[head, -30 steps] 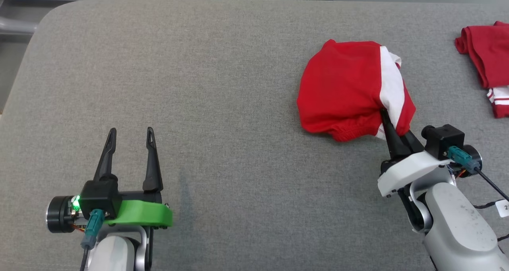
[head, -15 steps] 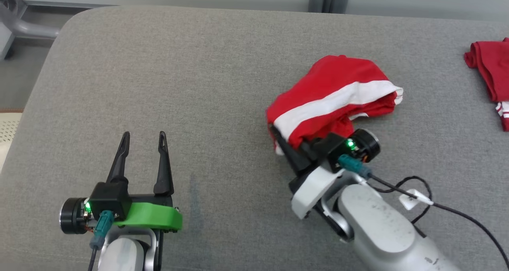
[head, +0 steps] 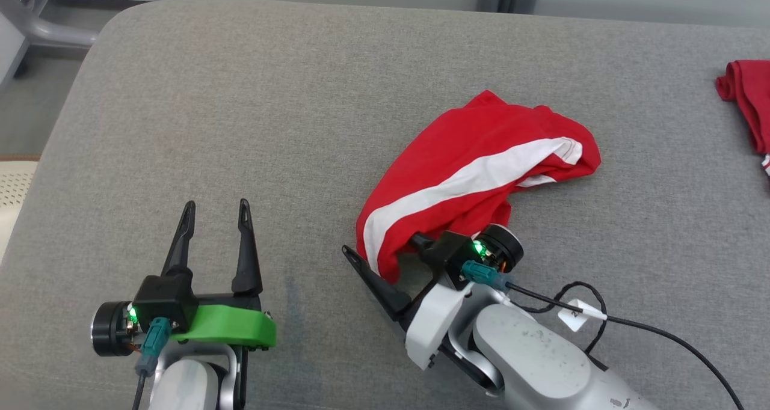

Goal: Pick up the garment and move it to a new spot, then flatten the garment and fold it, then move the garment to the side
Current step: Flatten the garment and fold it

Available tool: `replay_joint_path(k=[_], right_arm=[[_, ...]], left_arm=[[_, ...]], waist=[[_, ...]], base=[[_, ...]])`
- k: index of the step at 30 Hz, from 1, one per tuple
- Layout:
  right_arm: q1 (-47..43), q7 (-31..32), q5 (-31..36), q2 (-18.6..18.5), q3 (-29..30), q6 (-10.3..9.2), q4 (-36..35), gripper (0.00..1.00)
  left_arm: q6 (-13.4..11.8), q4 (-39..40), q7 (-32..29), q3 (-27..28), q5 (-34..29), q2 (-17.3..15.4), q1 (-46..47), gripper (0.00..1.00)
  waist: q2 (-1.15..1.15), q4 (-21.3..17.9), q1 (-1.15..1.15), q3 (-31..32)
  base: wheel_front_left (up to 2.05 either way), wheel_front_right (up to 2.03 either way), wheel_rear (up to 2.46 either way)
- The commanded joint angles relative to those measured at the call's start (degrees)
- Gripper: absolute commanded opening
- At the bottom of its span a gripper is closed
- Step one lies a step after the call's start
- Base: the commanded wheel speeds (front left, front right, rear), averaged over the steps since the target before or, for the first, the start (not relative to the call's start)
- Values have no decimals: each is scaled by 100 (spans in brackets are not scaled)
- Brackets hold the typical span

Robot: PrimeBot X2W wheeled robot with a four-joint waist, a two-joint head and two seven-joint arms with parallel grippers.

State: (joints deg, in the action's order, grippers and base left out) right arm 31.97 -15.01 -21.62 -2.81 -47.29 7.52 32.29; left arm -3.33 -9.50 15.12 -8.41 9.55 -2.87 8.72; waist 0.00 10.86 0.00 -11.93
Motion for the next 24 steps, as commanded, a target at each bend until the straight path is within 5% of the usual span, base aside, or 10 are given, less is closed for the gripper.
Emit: replay_joint_path(k=[1,13,24], right_arm=[[-188,-19,92,-31,88,-7,-82,100],[-1424,-18,654,-1015,1701,-7,-1965,100],[-2765,-18,933,-662,3890,-7,-3262,100]], left_arm=[[-22,-5,-1,34,-48,-7,27,100],[70,53,0,459,-270,-10,-223,100],[167,180,-1,688,-467,-10,-419,100]], waist=[[0,-114,0,12],[0,-878,0,175],[0,-1154,0,290]], base=[[0,0,0],[0,0,0],[0,0,0]])
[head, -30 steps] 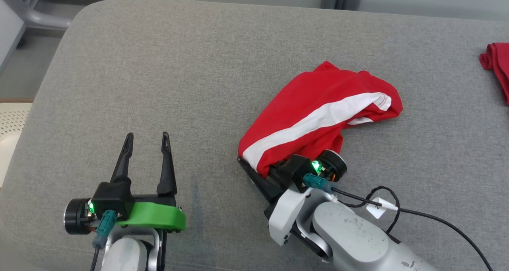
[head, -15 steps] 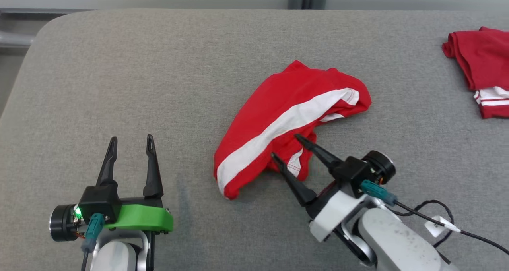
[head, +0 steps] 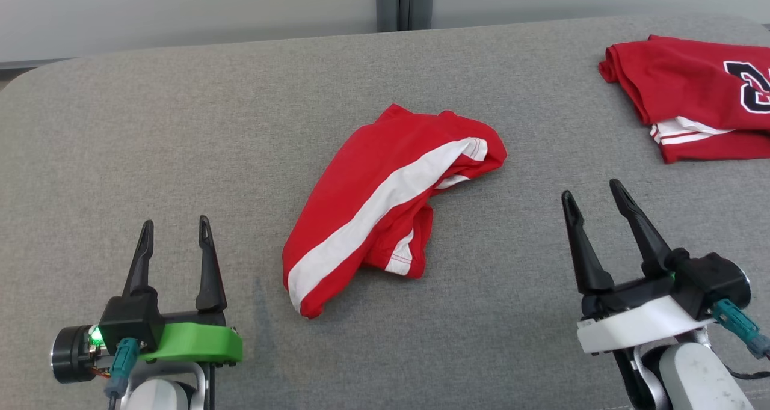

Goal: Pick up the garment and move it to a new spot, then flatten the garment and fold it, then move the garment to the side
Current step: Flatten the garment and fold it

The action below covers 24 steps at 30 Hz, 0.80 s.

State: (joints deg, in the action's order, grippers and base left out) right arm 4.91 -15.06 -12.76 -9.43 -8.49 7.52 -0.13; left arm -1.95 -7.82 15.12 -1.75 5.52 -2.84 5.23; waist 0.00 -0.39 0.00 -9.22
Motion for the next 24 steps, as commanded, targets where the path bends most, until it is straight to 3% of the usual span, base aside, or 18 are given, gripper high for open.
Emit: replay_joint_path(k=[1,10,17,24], right_arm=[[-167,-15,71,55,143,-7,-114,100],[-499,-14,158,280,539,-7,-126,100],[-326,-15,107,203,498,-7,-21,100],[-183,-14,61,170,410,-7,20,100]], left_arm=[[37,20,-1,41,-74,-13,-84,100],[123,120,0,-25,-70,-11,-159,100],[562,-86,0,-1205,88,-16,-179,100],[646,-674,-1,-2227,476,-16,-76,100]], waist=[[0,-40,0,21],[0,-79,0,47],[0,-95,0,54],[0,-288,0,-40]], base=[[0,0,0],[0,0,0],[0,0,0],[0,0,0]])
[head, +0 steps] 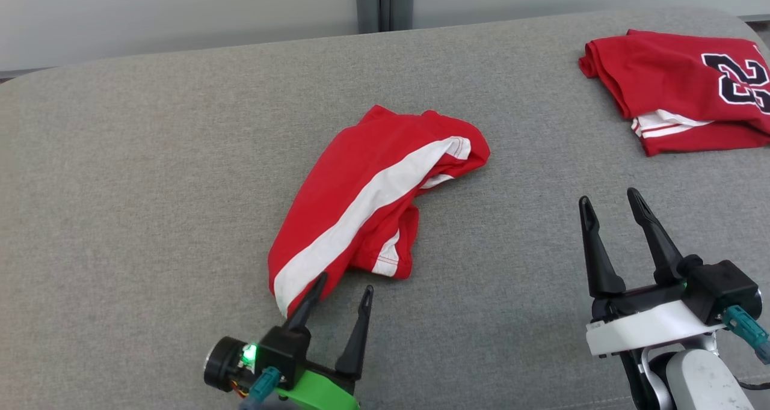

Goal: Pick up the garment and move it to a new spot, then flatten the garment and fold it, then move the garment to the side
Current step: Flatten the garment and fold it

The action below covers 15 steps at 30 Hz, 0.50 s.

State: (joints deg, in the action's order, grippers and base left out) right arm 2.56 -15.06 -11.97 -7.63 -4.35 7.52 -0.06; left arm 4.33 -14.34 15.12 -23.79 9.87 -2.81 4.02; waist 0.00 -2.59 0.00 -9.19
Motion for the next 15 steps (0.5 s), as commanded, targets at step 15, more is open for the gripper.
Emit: replay_joint_path(k=[15], right_arm=[[309,-15,-170,37,-227,-7,72,100]], left_arm=[[-283,-1361,-1,-811,848,-25,928,100]], waist=[[0,-682,0,-464]], base=[[0,0,0]])
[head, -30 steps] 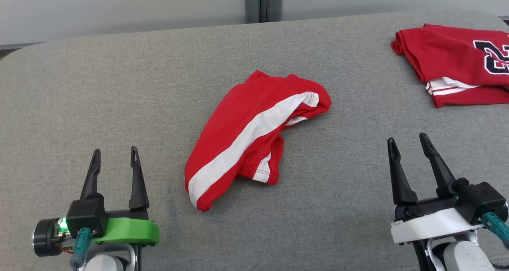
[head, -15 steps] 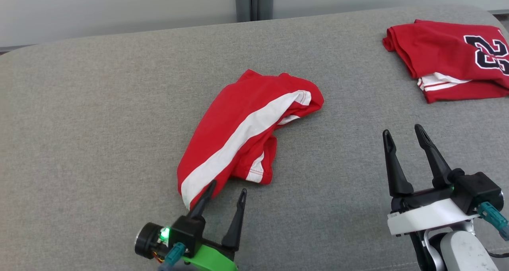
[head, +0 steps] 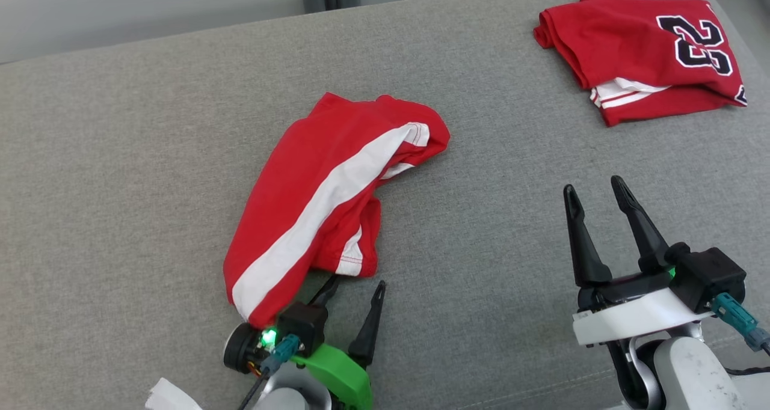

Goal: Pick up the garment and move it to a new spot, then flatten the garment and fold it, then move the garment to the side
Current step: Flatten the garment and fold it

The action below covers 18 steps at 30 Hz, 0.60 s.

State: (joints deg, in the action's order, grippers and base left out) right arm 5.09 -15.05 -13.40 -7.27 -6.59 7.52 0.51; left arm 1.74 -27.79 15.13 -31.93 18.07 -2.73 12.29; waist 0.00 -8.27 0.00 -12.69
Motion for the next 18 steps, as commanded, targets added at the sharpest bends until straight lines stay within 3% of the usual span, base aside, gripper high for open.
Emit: replay_joint_path(k=[1,12,14,18], right_arm=[[85,-16,-39,-6,-9,-7,21,100],[132,-15,-45,19,-52,-7,91,100],[117,-15,-26,27,-36,-7,117,100],[73,-16,2,41,-15,-7,162,100]], left_arm=[[-20,-43,-2,-9,71,-32,203,100],[-242,507,-1,522,768,-34,634,100],[-267,468,-2,644,922,-34,636,0],[-269,355,-1,817,746,-33,632,0]], waist=[[0,-142,0,-139],[0,-224,0,-179],[0,-197,0,-162],[0,-85,0,-125]], base=[[0,0,0],[0,0,0],[0,0,0],[0,0,0]])
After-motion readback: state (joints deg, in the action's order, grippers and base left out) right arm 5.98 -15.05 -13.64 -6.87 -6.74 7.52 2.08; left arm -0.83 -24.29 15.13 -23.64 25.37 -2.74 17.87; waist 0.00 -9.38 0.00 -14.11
